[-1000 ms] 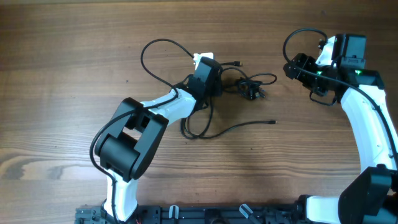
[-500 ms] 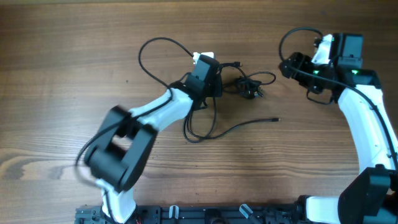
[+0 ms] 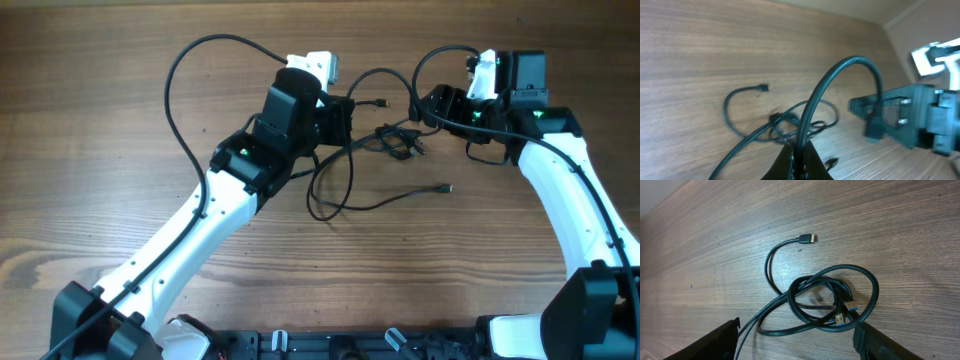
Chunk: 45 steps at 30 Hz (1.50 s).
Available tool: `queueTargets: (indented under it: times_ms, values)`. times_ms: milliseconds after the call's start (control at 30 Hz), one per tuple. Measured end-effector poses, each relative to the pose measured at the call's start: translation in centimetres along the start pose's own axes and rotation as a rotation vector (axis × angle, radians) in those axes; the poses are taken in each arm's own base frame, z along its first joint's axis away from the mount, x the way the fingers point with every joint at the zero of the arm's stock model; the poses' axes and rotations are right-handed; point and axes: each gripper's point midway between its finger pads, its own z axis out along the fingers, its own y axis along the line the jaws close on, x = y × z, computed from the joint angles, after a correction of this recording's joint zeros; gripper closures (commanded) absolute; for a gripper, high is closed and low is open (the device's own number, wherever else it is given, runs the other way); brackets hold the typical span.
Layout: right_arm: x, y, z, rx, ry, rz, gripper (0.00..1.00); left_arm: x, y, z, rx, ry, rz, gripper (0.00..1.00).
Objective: Untangle cables
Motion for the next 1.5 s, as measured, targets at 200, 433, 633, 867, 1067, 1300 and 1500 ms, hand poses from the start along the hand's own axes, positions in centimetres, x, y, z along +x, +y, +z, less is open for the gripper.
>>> queueTargets:
  times_ms: [200,433,633,867,1067,1300,1500]
  values:
    - [0.0,0.0,0.1,0.001,0.000,0.002,0.25,2.0,6.9,-1.2,-0.242,0.095,-0.139,0.96]
    - [-0.5,-0.1,0.0,-0.003,-0.020,0.019,0.24,7.3,15.4,-6.1,-0.581,0.302,-0.335,0.96]
    - [-0.5,-0.1,0.1,-0.002,-0.016,0.025,0.24,6.9,20.7,-9.4,-0.773,0.265,-0.442,0.76]
    - [-0.3,-0.2,0.1,0.001,-0.009,0.028,0.24,5.3,24.1,-11.0,-0.832,0.177,-0.536,0.27]
    - [-0.3,-0.2,0.1,0.001,-0.009,0.028,0.24,4.2,23.3,-9.7,-0.740,0.145,-0.560,0.13]
    - [-0.3,-0.2,0.1,0.004,-0.011,0.028,0.24,-0.3,18.6,-5.8,-0.377,0.064,-0.488,0.25]
    - [-0.5,-0.5,0.1,0.018,-0.020,0.043,0.24,-2.9,12.6,-3.6,-0.109,0.027,-0.356,0.35]
